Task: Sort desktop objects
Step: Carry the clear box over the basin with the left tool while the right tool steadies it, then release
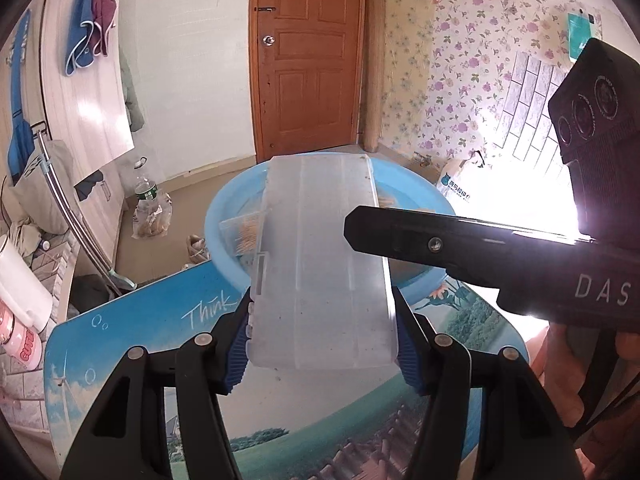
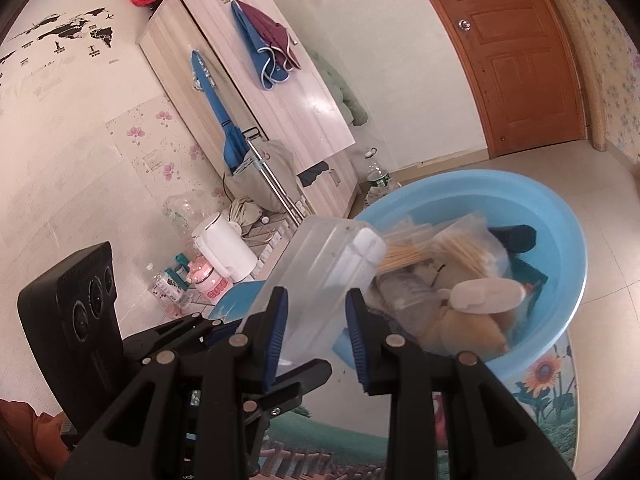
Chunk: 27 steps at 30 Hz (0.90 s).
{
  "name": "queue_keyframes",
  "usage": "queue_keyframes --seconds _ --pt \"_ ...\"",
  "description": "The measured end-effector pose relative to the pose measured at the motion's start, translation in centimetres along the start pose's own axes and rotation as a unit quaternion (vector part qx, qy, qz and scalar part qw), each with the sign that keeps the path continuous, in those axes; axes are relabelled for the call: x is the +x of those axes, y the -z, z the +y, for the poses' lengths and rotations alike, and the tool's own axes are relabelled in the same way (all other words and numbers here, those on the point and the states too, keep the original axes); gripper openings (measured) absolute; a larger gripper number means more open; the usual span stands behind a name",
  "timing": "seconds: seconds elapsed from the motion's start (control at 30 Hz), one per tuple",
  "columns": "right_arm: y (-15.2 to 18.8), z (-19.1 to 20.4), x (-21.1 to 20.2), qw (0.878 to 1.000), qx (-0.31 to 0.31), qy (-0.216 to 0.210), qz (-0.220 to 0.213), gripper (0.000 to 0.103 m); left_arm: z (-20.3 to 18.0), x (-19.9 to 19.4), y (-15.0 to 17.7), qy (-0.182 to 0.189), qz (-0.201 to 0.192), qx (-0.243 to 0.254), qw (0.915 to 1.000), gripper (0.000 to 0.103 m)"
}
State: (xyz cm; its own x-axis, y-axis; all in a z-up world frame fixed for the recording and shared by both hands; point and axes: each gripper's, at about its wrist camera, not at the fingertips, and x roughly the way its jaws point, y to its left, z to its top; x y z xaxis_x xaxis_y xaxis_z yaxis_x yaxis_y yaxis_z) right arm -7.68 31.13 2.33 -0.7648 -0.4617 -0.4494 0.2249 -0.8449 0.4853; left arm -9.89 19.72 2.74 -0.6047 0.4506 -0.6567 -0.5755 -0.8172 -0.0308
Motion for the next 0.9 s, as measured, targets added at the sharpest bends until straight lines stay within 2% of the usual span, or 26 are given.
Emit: queue_keyframes --seconds 0.27,0.53,0.67,0.73,0.9 --pt "-1.3 -3.9 -0.6 0.999 0.012 0.028 -0.021 0.029 -2.9 3.6 -2.8 0.007 0.014 0.030 0.9994 0.061" --pt "-3.1 -6.0 0.4 0.997 -0.008 0.063 -0.037 0.029 -4.3 6.0 -5.5 -0.003 0.002 0.061 0.9981 0.061" --pt "-3.4 -6.7 1.7 0.996 -0.019 0.085 -0.031 0.029 -3.6 7.4 -5.5 -0.003 0.017 0.045 0.9988 0.062" --pt "-3.5 -7.4 2.2 0.997 -0.012 0.073 -0.030 0.029 -2.9 7.6 -5.3 0.003 0.022 0.032 0.9993 0.063" --pt "-3.6 -7.0 3.2 0.989 -0.063 0.132 -0.033 0.029 -2.0 7.2 -4.5 -0.010 0.025 0.035 0.9990 0.064"
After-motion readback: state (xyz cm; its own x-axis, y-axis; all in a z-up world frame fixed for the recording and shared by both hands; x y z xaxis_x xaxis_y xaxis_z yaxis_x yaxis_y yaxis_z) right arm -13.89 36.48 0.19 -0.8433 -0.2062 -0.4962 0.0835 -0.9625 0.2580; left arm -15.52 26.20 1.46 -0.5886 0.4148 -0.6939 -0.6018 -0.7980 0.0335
